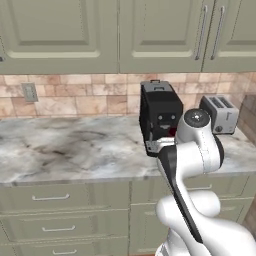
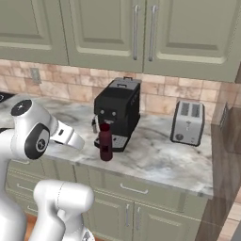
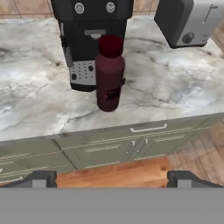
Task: There is a wine glass and glass cup on the dining counter. Place the wine bottle next to the wine glass and the juice bottle next to the glass cup.
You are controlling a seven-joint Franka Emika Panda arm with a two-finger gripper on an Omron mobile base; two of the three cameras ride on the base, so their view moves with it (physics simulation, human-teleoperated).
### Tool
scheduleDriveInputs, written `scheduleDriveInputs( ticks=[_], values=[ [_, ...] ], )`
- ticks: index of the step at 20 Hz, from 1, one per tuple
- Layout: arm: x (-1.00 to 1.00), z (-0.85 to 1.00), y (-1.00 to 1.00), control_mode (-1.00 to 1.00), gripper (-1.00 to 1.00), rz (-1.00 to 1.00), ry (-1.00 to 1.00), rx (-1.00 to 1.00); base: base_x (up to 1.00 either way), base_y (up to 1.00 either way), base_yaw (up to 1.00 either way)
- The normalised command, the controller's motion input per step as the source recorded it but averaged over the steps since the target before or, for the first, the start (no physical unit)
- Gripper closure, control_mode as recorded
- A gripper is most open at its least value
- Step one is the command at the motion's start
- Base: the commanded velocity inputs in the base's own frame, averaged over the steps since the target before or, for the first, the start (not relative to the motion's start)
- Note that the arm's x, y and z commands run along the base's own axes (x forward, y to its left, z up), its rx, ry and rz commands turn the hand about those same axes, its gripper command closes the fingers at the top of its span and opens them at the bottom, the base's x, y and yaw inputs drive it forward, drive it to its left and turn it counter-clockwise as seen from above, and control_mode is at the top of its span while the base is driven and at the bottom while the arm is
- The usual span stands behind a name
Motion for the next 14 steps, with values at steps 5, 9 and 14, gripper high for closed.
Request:
scheduleDriveInputs(
  ticks=[5,9,14],
  values=[
    [0.00,0.00,0.00,1.00,-1.00,0.00,0.00,0.00,0.06,0.00,-0.01],
    [0.00,0.00,0.00,1.00,-1.00,0.00,0.00,0.00,0.00,0.00,0.00],
    [0.00,0.00,0.00,1.00,-1.00,0.00,0.00,0.00,0.00,0.00,0.00]
  ],
)
